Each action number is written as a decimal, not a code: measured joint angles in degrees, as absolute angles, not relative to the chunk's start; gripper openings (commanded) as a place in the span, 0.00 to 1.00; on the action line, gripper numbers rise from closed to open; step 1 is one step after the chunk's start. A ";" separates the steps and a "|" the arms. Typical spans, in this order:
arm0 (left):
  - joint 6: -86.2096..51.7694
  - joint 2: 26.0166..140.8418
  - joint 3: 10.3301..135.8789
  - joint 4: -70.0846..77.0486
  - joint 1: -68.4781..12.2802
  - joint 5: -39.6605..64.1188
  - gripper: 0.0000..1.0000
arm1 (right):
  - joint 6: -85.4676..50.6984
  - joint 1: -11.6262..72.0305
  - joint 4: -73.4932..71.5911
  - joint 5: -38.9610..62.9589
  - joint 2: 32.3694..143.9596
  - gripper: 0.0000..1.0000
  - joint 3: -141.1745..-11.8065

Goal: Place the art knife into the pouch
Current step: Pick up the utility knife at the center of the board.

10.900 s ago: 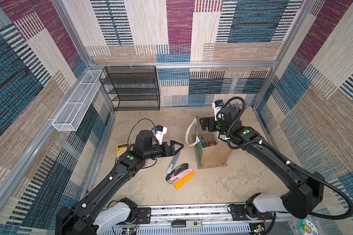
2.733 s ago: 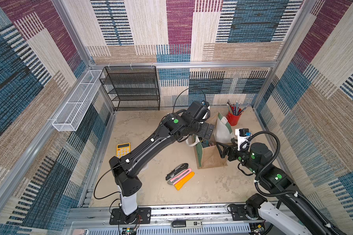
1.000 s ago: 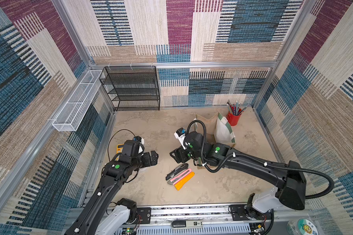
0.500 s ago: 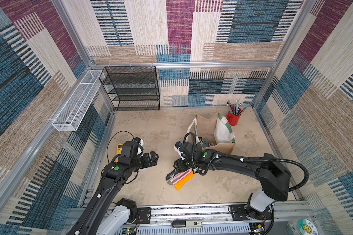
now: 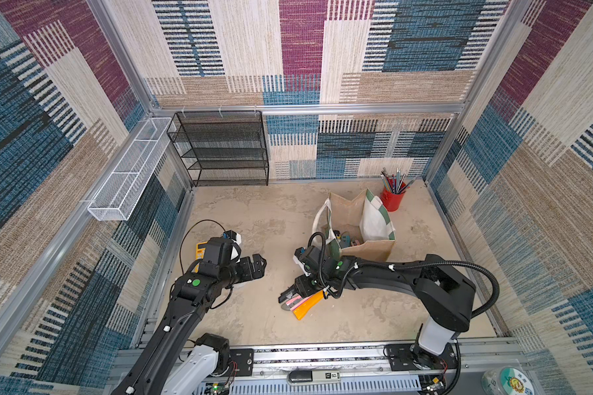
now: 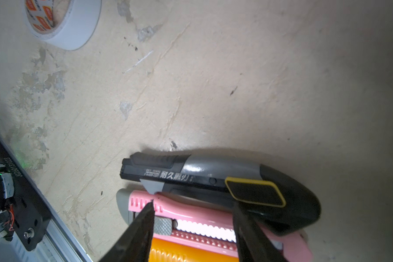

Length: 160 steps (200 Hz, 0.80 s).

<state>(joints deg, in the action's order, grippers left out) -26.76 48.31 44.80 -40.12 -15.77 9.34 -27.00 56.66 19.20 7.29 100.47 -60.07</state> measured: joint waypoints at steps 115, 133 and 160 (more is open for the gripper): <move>-26.52 47.94 44.80 -40.14 -15.73 7.84 0.99 | -27.55 56.64 19.33 4.49 105.19 0.59 -64.64; -26.52 47.94 44.80 -40.14 -15.64 7.81 0.99 | -27.53 56.64 19.31 3.86 106.19 0.59 -65.76; -26.52 47.94 44.80 -40.16 -15.66 7.70 0.99 | -27.09 56.66 19.18 2.66 107.35 0.60 -67.11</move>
<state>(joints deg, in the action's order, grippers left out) -26.52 47.94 44.80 -40.16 -15.66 7.70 -27.09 56.66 19.18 2.66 107.35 -67.11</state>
